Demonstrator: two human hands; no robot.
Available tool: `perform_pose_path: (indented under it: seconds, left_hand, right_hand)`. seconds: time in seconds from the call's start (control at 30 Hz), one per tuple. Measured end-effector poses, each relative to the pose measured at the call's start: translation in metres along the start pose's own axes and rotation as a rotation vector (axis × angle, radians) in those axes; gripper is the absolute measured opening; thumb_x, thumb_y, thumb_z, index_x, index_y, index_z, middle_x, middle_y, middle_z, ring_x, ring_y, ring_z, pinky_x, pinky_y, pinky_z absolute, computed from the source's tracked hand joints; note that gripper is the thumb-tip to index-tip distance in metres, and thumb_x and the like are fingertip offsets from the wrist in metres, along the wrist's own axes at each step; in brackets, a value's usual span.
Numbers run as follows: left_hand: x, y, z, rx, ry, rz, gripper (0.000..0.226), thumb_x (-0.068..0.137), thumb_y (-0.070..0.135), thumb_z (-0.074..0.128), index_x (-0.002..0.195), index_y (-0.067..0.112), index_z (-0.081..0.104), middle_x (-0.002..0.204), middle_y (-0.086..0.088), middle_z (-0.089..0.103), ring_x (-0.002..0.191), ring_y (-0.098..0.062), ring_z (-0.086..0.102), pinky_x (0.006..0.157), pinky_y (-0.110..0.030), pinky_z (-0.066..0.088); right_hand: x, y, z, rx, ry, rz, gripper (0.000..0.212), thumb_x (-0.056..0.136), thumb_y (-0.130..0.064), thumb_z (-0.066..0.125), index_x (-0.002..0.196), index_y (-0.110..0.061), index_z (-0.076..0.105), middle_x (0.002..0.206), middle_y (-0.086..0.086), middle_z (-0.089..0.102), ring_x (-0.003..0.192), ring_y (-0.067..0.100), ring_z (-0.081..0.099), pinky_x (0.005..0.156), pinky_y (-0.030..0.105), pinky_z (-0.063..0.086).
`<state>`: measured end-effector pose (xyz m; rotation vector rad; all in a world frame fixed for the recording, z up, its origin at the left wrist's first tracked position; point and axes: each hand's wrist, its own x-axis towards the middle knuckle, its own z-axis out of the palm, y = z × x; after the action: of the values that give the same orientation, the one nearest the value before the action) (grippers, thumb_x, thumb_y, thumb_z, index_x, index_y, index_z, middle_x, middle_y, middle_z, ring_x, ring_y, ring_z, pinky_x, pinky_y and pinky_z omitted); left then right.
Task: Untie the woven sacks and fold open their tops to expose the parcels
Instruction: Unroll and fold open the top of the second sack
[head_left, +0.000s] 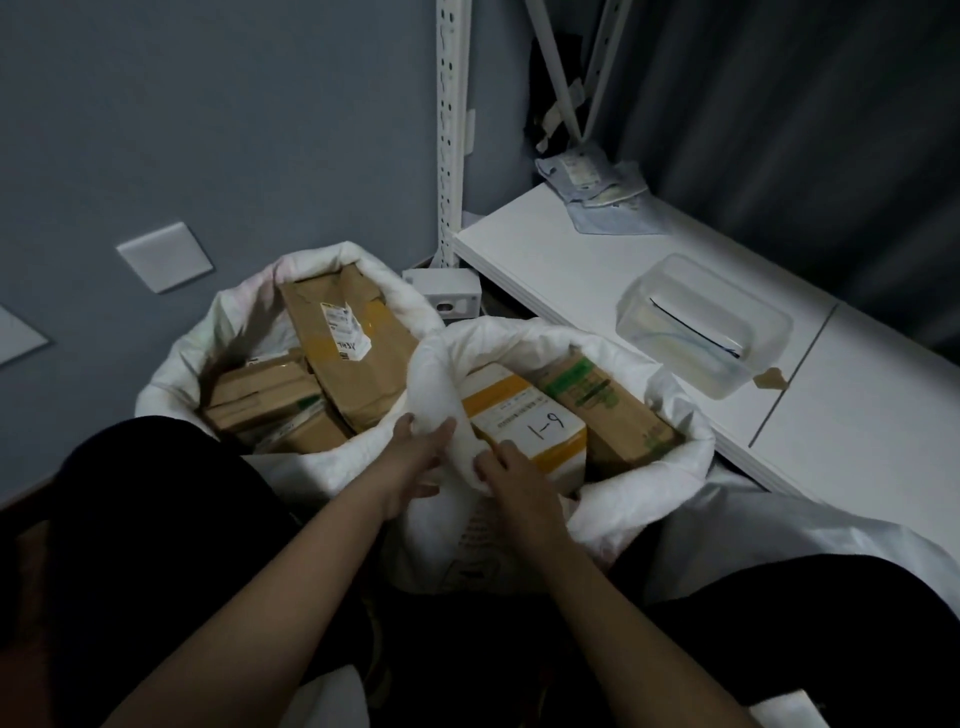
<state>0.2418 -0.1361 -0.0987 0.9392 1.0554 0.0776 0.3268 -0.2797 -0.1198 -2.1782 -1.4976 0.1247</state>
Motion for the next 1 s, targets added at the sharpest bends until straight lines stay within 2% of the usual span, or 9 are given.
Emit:
perform_pose_path:
  seconds: [0.13,0.27,0.4,0.57,0.63,0.77,0.87,0.93,1.0]
  left_hand:
    - [0.015,0.006,0.003,0.079,0.206,0.091,0.059,0.086,0.016,0.067,0.135,0.002,0.038,0.133,-0.019,0.049,0.113,-0.035,0.055,0.080,-0.046,0.056]
    - [0.010,0.003,0.007,-0.083,0.068,0.101,0.037,0.092,-0.002,0.053,0.128,0.001,0.046,0.121,-0.016,0.055,0.104,-0.030,0.059,0.074,-0.039,0.056]
    - [0.008,0.005,0.000,-0.161,-0.101,0.001,0.038,0.096,0.002,0.048,0.134,0.005,0.046,0.125,-0.019,0.059,0.095,-0.027,0.065,0.068,-0.033,0.057]
    - [0.016,0.031,0.009,0.307,0.125,0.029,0.059,0.095,0.038,0.052,0.140,0.005,0.034,0.129,-0.009,0.050,0.115,-0.030,0.055,0.084,-0.037,0.051]
    - [0.020,0.034,0.011,0.437,0.119,0.104,0.064,0.092,0.037,0.058,0.140,0.002,0.034,0.136,-0.011,0.046,0.121,-0.033,0.050,0.095,-0.043,0.049]
    - [0.028,0.027,0.008,0.488,0.137,0.153,0.040,0.094,0.009,0.051,0.132,-0.002,0.048,0.131,-0.018,0.053,0.119,-0.033,0.051,0.097,-0.041,0.046]
    - [0.034,0.026,0.002,0.342,0.031,0.171,0.037,0.094,0.001,0.046,0.130,0.004,0.053,0.130,-0.016,0.056,0.118,-0.031,0.053,0.101,-0.044,0.044]
    - [0.035,0.028,-0.001,0.314,-0.022,0.177,0.036,0.093,-0.001,0.046,0.127,0.006,0.057,0.125,-0.017,0.060,0.115,-0.031,0.056,0.101,-0.049,0.045]
    - [0.041,0.027,-0.005,0.280,-0.079,0.165,0.034,0.092,-0.005,0.047,0.122,0.003,0.060,0.119,-0.018,0.064,0.113,-0.032,0.059,0.100,-0.050,0.045]
  right_hand:
    - [-0.009,0.003,0.015,-0.086,-0.050,-0.142,0.029,0.072,-0.027,0.065,0.089,-0.017,0.044,0.081,0.007,0.052,0.069,0.023,0.052,0.055,0.026,0.031]
    - [-0.004,0.002,-0.005,0.399,-0.006,0.268,0.041,0.073,-0.060,0.061,0.093,-0.024,0.053,0.098,-0.005,0.046,0.092,0.012,0.045,0.074,0.021,0.037]
    - [0.011,-0.009,0.000,0.641,0.042,0.505,0.032,0.078,-0.032,0.075,0.095,-0.021,0.050,0.090,-0.009,0.053,0.083,0.005,0.053,0.067,0.018,0.040]
    - [0.008,-0.020,0.025,0.199,0.126,0.180,0.015,0.074,-0.003,0.058,0.080,-0.012,0.048,0.078,0.005,0.053,0.074,0.014,0.043,0.061,0.023,0.030]
    - [0.007,-0.012,0.029,0.136,-0.063,0.026,0.009,0.078,-0.013,0.053,0.087,-0.012,0.055,0.085,0.008,0.057,0.082,0.016,0.047,0.067,0.025,0.038]
    - [0.010,0.008,-0.004,0.322,-0.503,0.144,0.028,0.094,-0.023,0.055,0.119,-0.015,0.065,0.118,0.005,0.064,0.108,0.020,0.057,0.091,0.033,0.046]
    - [0.028,0.015,-0.030,0.359,-0.220,0.214,0.033,0.095,-0.009,0.049,0.127,-0.009,0.060,0.126,0.008,0.060,0.115,0.021,0.053,0.093,0.019,0.035]
    - [0.055,0.029,-0.029,0.123,-0.083,0.087,0.051,0.088,-0.003,0.047,0.138,-0.009,0.048,0.140,0.016,0.048,0.128,0.032,0.043,0.105,0.031,0.031]
    - [0.091,0.046,-0.025,-0.186,-0.176,-0.033,0.072,0.080,-0.003,0.053,0.148,-0.013,0.033,0.153,0.018,0.029,0.140,0.038,0.025,0.115,0.049,0.020]
